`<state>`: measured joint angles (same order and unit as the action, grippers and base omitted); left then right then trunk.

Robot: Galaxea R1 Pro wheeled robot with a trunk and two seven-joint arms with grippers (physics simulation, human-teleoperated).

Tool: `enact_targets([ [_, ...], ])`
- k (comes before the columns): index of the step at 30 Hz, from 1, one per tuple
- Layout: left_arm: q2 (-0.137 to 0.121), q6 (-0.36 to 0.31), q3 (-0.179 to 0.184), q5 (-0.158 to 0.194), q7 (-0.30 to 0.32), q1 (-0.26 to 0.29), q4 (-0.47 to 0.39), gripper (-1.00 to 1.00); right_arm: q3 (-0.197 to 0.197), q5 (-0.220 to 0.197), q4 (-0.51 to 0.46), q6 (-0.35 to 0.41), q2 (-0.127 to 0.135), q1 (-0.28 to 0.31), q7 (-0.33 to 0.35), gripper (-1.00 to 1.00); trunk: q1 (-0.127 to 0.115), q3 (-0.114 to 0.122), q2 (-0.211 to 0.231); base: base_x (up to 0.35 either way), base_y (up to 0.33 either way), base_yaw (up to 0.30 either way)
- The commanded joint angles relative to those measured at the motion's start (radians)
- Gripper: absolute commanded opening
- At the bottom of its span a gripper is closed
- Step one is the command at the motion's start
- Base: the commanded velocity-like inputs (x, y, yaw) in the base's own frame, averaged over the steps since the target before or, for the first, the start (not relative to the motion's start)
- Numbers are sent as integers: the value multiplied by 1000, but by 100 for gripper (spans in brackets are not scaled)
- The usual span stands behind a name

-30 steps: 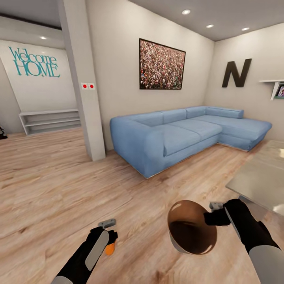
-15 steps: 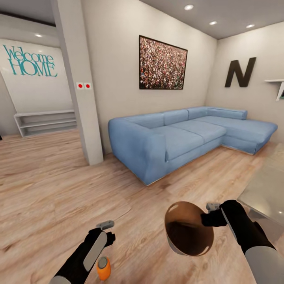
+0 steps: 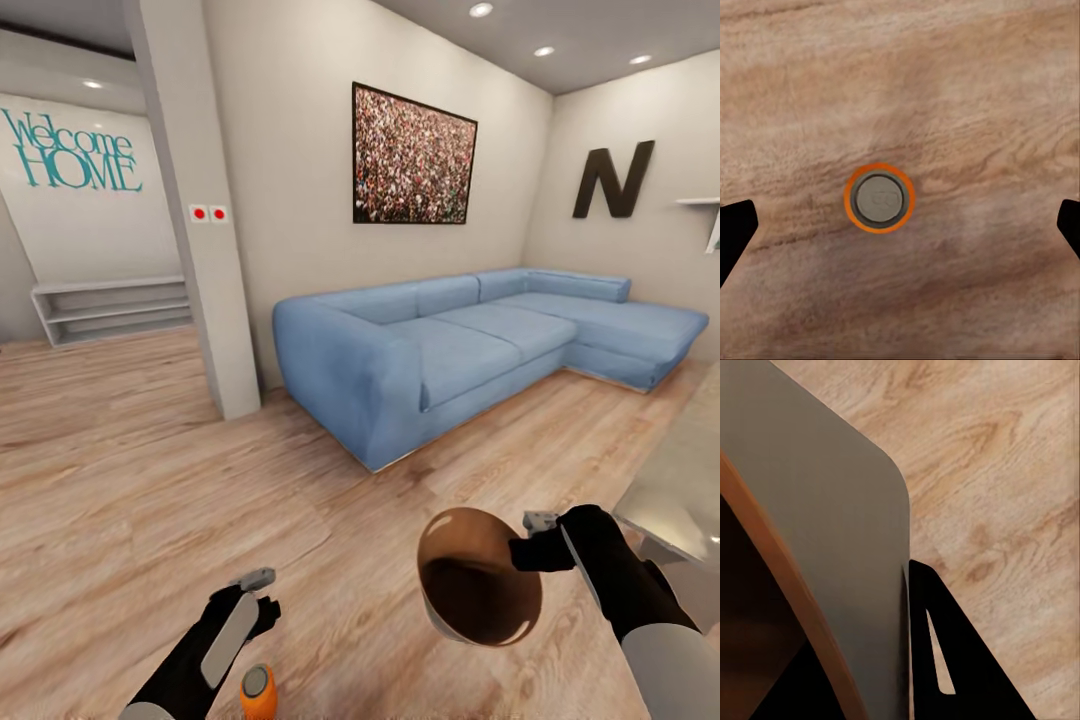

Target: Put the three can of soda from the living room inside the tash can in the kitchen.

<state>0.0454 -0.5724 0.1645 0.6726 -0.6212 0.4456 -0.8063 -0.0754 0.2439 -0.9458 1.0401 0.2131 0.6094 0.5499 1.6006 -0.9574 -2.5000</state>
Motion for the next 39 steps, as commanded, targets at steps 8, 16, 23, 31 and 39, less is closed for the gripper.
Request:
enact_targets([
  [8, -41, -20, -26, -8, 46, 26, 55, 100, -3, -30, -121, 7, 3, -3, 10, -100, 3, -31, -2, 1, 0, 0],
  [16, -43, -18, -25, -68, 155, 66, 154, 100, -4, -34, -274, 7, 15, -6, 13, -100, 7, -62, -4, 0, 0, 0],
  [23, -47, -15, -26, -79, 211, 99, 172, 100, -4, -37, -427, 7, 15, -66, 14, -100, 10, -89, -6, 0, 0, 0],
  [31, -43, 14, -26, -80, 220, 181, 310, 100, -5, -38, -516, 7, 16, -101, 15, -100, 14, -120, -7, 0, 0, 0],
  [39, -39, 29, -24, -79, 234, 189, 331, 100, -6, -41, -600, 7, 16, -142, 15, -100, 17, -151, -9, 0, 0, 0],
])
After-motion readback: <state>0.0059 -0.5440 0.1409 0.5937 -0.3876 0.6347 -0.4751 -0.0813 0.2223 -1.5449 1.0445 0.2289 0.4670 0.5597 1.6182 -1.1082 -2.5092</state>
